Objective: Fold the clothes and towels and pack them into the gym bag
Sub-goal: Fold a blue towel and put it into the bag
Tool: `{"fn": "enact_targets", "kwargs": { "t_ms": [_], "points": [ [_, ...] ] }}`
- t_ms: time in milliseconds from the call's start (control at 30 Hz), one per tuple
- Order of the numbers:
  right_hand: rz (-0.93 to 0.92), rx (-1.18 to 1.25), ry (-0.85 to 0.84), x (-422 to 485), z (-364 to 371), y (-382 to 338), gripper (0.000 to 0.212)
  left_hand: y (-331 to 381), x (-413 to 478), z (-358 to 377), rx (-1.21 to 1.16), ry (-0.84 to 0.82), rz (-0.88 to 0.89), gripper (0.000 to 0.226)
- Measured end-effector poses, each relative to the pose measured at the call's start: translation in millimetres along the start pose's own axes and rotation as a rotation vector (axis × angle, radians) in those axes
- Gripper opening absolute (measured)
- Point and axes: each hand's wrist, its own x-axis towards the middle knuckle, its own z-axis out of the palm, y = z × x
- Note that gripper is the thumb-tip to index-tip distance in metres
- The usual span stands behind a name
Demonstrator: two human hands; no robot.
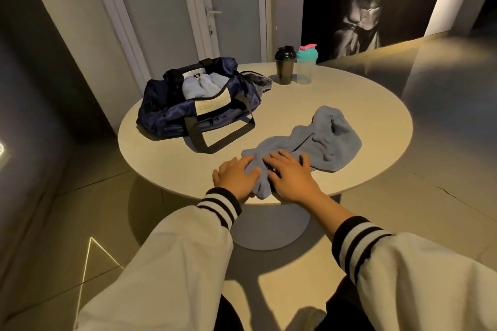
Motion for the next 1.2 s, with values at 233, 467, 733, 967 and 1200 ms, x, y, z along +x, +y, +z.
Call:
{"fn": "enact_targets", "kwargs": {
  "t_ms": [233, 467, 733, 967, 1200],
  "points": [
    [0.094, 0.282, -0.022, 3.5, -4.7, 3.4, 0.046, 16.1, -9.5, -0.4, -0.533, -0.128, 0.242, 0.053],
    [0.074, 0.109, 0.035, 0.1, 0.7, -0.6, 0.049, 11.0, 16.5, 4.1, -0.769, 0.193, 0.013, 0.007],
    [0.088, 0.102, 0.107, 2.1, 2.8, 2.5, 0.042, 19.0, 15.8, 4.9, -0.625, 0.007, 0.036, 0.031],
    [0.044, 0.099, 0.098, -2.0, 3.2, 3.7, 0.042, 16.9, 15.7, -11.6, -0.889, 0.140, -0.019, 0.018],
    [0.013, 0.091, 0.045, -3.0, 0.6, 3.2, 0.055, -28.5, 32.4, -8.1, -0.379, 0.496, -0.139, 0.062]
  ]
}}
